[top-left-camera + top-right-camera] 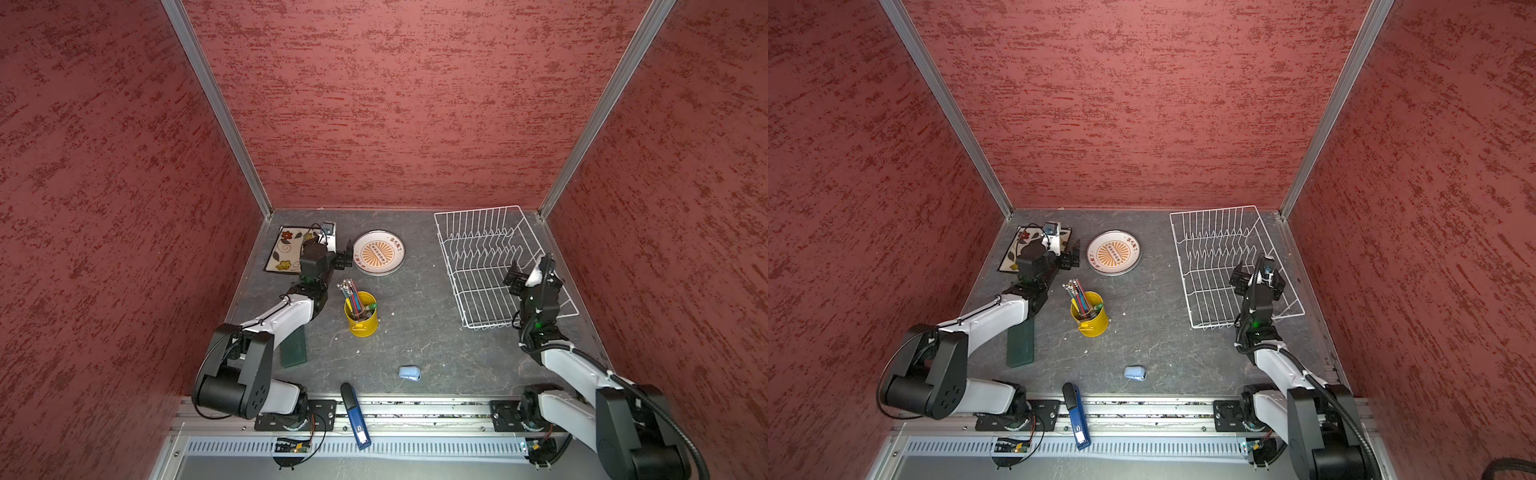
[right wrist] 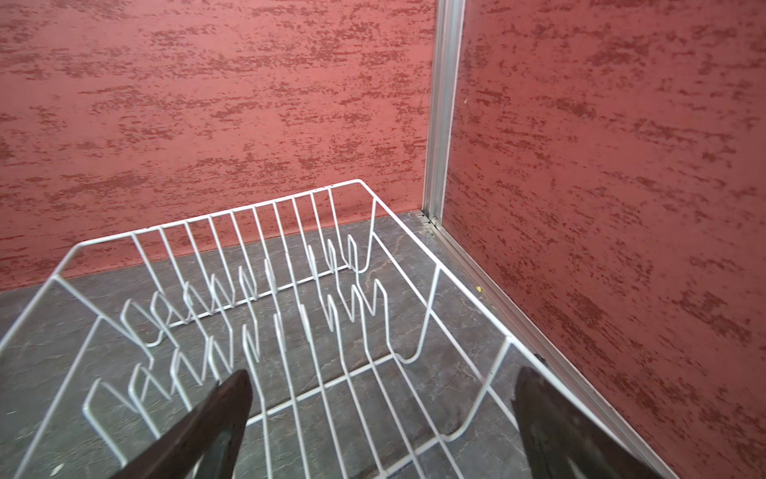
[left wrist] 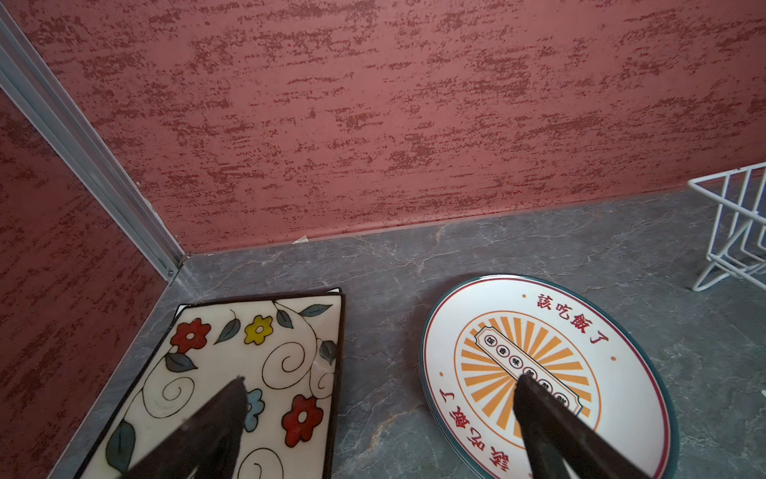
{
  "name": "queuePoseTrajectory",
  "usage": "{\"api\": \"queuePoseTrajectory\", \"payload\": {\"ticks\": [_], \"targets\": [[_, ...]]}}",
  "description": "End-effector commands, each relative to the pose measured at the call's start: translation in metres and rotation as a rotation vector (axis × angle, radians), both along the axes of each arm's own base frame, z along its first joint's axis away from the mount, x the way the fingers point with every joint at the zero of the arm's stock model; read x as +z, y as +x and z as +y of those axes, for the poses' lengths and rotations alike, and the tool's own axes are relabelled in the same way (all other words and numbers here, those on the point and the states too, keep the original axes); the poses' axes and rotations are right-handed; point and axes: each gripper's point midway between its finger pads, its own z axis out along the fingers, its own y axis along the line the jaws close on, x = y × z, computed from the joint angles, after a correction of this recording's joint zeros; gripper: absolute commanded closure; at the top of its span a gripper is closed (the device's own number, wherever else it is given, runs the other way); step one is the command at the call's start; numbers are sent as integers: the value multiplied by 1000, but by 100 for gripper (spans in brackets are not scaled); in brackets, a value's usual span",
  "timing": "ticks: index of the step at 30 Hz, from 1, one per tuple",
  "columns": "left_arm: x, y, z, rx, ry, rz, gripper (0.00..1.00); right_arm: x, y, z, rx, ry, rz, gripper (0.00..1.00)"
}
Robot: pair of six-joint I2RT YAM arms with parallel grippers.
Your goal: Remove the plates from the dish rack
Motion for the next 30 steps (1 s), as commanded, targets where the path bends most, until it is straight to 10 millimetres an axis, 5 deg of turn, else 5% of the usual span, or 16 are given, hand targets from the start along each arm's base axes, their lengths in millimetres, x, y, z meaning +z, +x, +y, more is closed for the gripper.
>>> {"api": "queuePoseTrajectory", "payload": {"ticks": [1, 9, 21, 30], "targets": [[32, -3, 3, -5, -64, -135, 1, 8, 2, 1, 24, -1, -94, 1], [33, -24, 14, -5, -38, -158, 1, -12, 2, -4, 6, -30, -81, 1], [-8, -63, 40, 17, -38, -121, 1, -16, 0, 6, 70, -20, -149, 1], [-31, -72, 55, 49, -67, -98, 0, -34, 8, 9, 87, -21, -115, 1]]}}
